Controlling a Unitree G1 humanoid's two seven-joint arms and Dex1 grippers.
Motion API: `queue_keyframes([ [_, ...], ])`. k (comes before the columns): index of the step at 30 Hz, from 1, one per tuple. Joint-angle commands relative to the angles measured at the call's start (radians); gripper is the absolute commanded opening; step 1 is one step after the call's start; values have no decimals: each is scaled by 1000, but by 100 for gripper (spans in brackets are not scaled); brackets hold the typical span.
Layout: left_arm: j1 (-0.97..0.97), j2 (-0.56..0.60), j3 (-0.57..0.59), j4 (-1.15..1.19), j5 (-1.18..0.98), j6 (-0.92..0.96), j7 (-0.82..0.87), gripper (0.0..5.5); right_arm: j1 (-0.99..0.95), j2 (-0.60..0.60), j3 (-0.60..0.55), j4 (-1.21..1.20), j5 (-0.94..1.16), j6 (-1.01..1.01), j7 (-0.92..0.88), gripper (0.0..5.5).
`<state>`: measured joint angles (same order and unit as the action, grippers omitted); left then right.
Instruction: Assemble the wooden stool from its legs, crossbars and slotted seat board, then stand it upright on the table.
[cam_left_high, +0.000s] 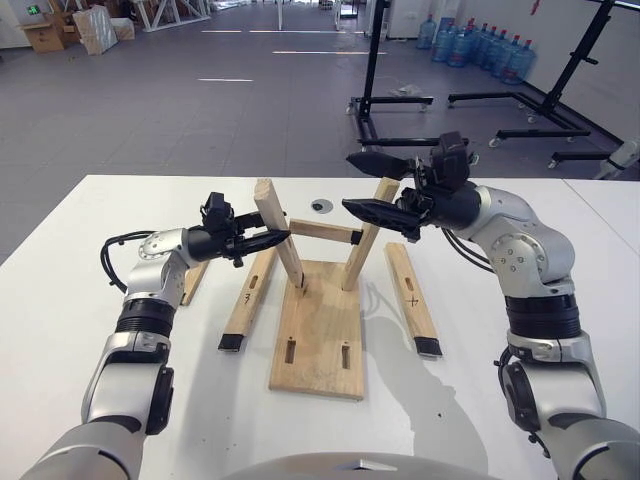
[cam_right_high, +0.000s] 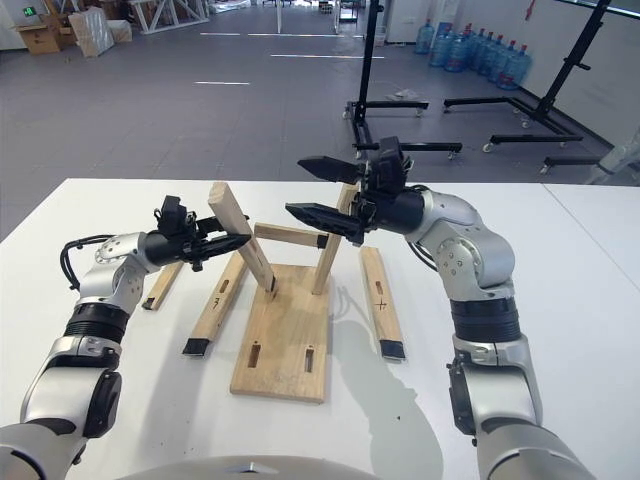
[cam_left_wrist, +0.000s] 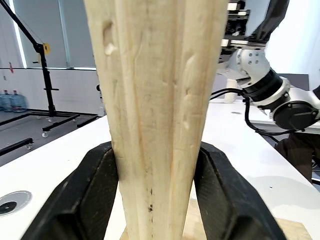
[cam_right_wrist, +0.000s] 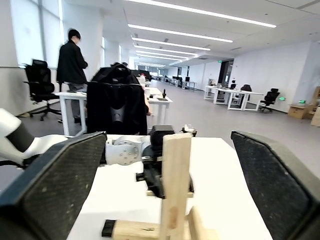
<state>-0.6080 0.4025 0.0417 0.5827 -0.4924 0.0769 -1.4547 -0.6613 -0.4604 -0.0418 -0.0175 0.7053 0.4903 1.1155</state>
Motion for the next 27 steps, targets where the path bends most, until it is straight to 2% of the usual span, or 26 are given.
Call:
queue_keyframes([
  [1, -11, 15, 1, 7, 10, 25, -14, 211, -87, -45, -18, 67, -74, -73, -2, 458],
  [5, -8, 15, 12, 13, 10, 27, -8, 211, -93, -98, 28, 148, -199, -173, 37, 458],
  [9, -2, 20, 15, 24, 8, 54, -10, 211, -88, -50, 85, 71, -265, -255, 10, 458],
  [12, -2, 24, 18, 28, -1, 91, -17, 211, -51, -30, 197, 3, -446, -405, -52, 458],
  [14, 0, 29, 16, 24, -1, 109, -21, 211, -1, -26, 289, -28, -625, -528, -131, 458],
  [18, 15, 40, 16, 9, 4, 131, -19, 211, 122, -10, 426, -93, -888, -544, -287, 458],
  [27, 47, 65, -6, -31, 9, 198, -30, 211, 231, 63, 546, -93, -1347, -641, -697, 458],
])
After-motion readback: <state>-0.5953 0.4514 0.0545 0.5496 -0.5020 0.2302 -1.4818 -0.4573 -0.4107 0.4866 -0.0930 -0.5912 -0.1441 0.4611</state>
